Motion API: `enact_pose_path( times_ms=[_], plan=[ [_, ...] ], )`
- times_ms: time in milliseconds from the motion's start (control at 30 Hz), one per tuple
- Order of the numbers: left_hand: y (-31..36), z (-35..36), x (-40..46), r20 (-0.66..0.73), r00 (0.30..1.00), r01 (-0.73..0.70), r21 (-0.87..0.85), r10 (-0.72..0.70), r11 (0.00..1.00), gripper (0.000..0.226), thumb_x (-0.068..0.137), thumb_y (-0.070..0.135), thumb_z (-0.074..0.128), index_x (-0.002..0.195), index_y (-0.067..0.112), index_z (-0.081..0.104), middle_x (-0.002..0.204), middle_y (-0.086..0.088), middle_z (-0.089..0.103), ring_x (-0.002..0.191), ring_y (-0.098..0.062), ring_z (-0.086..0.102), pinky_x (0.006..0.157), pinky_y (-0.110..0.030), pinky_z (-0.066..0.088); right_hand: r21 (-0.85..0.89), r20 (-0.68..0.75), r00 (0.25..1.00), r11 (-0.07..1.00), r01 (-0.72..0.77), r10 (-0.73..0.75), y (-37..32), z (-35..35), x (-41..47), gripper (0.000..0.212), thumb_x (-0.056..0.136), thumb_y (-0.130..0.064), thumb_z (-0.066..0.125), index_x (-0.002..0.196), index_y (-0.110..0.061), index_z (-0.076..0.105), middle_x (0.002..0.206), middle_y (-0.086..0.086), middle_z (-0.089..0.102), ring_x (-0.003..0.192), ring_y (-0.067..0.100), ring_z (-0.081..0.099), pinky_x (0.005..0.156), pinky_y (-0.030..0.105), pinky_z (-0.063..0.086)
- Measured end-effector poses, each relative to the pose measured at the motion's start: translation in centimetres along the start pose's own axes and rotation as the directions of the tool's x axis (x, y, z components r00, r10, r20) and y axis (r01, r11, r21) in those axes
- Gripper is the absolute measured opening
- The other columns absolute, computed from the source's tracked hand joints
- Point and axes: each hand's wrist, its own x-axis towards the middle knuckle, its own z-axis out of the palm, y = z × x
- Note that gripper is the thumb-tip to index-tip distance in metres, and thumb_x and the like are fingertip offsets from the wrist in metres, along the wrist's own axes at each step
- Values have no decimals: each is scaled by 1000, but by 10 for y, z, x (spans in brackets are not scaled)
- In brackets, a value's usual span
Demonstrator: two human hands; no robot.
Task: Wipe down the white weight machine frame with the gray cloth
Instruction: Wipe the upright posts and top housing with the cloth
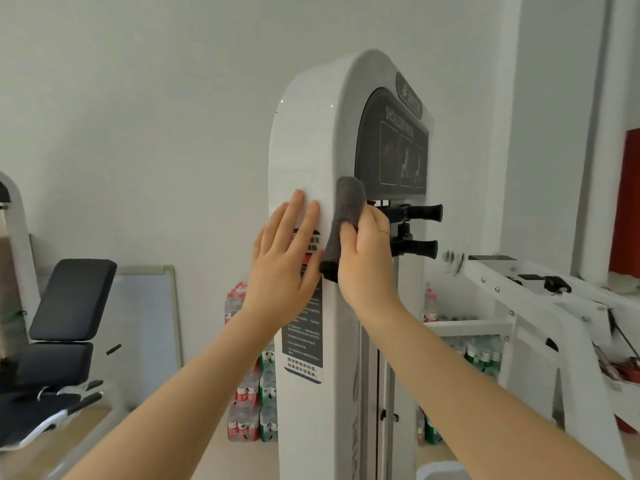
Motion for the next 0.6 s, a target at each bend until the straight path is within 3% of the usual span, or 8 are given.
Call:
enact_pose_path(
  times_ms=[100, 200, 300, 367, 400, 467, 533, 600],
  plan=[
    [1, 2, 0, -26, 1000, 1, -9, -1, 1000, 50, 91, 25, 32, 140, 17, 25, 149, -3, 18, 137, -28, 23, 109, -38, 20, -77, -91, 990, 992, 102, -109, -3, 3, -2, 38, 99, -12, 36, 136, -6, 43, 139, 5, 36, 110, -2, 37, 91, -6, 24],
    [-4, -1, 1, -17, 1000, -16, -3, 16, 1000, 49, 92, 23, 33, 140, 20, 24, 149, -2, 19, 137, -25, 23, 109, -35, 19, -125, -183, 958, 972, 199, -220, -7, 3, -3, 38, 97, -6, 39, 134, -2, 44, 141, 11, 36, 127, 11, 36, 99, -4, 16],
    [-9, -8, 1, 6, 998, -59, 19, 59, 998, 49, 92, 24, 32, 140, 20, 24, 149, -2, 20, 136, -25, 24, 108, -35, 20, -150, -410, 846, 940, 306, -341, -16, -6, 10, 36, 96, -7, 40, 130, 3, 48, 133, 16, 44, 124, 23, 43, 107, 16, 30],
    [-10, -12, 2, 32, 997, -68, 21, 67, 997, 50, 92, 25, 32, 141, 21, 24, 149, -2, 21, 136, -27, 26, 108, -37, 21, -223, -526, 751, 916, 333, -401, -22, -10, 27, 36, 95, -12, 40, 127, -1, 53, 125, 18, 50, 113, 30, 50, 100, 37, 42],
    [-9, -15, 3, 41, 997, -70, 21, 69, 997, 50, 91, 25, 32, 140, 21, 25, 149, -3, 21, 136, -27, 26, 107, -38, 21, -299, -519, 739, 901, 315, -430, -25, -10, 36, 37, 95, -14, 40, 127, -4, 54, 123, 17, 53, 109, 31, 51, 97, 42, 42],
    [-7, -18, 4, 51, 996, -73, 23, 72, 997, 50, 91, 24, 32, 140, 20, 25, 148, -4, 23, 136, -27, 27, 108, -39, 22, -378, -322, 838, 872, 313, -440, -25, -6, 50, 38, 96, -16, 41, 133, -9, 49, 127, 14, 52, 113, 31, 49, 98, 45, 39],
    [-6, -20, 3, 66, 995, -71, 28, 69, 997, 50, 91, 26, 32, 140, 19, 24, 149, -4, 22, 136, -26, 26, 108, -39, 21, -237, -82, 913, 897, 373, -401, -17, -3, 53, 44, 98, -16, 38, 142, -8, 35, 141, 12, 40, 128, 26, 38, 107, 43, 30],
    [-4, -20, 5, 73, 996, -48, 25, 46, 999, 51, 91, 29, 31, 141, 20, 21, 150, 0, 18, 138, -21, 21, 110, -36, 18, -128, 74, 902, 893, 432, -426, -7, -5, 51, 51, 99, -19, 34, 146, -7, 22, 152, 9, 24, 140, 22, 20, 115, 41, 18]
  ],
)
